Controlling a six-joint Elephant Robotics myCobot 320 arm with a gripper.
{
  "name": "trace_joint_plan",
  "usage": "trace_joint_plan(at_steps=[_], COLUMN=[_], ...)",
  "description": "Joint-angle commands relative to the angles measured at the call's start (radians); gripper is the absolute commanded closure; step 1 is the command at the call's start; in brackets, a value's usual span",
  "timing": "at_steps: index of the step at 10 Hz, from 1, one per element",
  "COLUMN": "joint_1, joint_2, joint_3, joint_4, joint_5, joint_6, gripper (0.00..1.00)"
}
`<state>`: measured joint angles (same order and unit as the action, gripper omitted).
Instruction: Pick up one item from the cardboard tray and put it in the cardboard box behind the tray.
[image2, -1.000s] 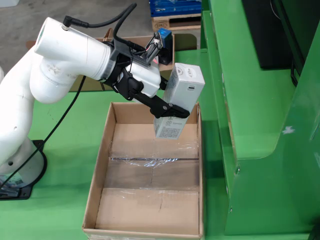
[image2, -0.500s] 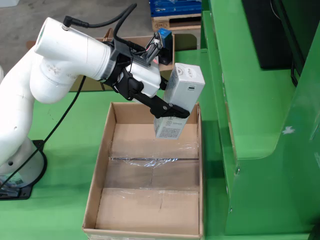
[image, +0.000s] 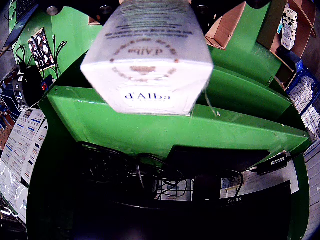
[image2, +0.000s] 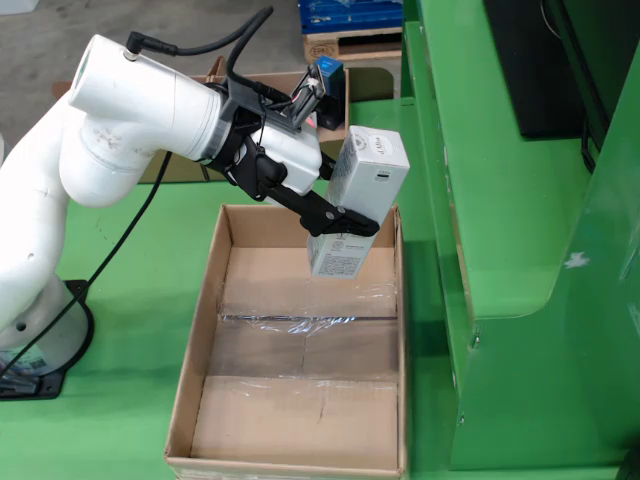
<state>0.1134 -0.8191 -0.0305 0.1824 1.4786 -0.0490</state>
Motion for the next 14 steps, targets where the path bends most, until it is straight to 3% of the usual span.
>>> trace_joint_plan(at_steps=[1,14], joint_1=[0.005,0.154], joint_2=[0.049,0.107], joint_3=[0.031,0.031], joint_4=[0.016,-0.115], joint_5=[-0.007,0.002], joint_6=[-0.006,-0.039], gripper=[1.00,1.00])
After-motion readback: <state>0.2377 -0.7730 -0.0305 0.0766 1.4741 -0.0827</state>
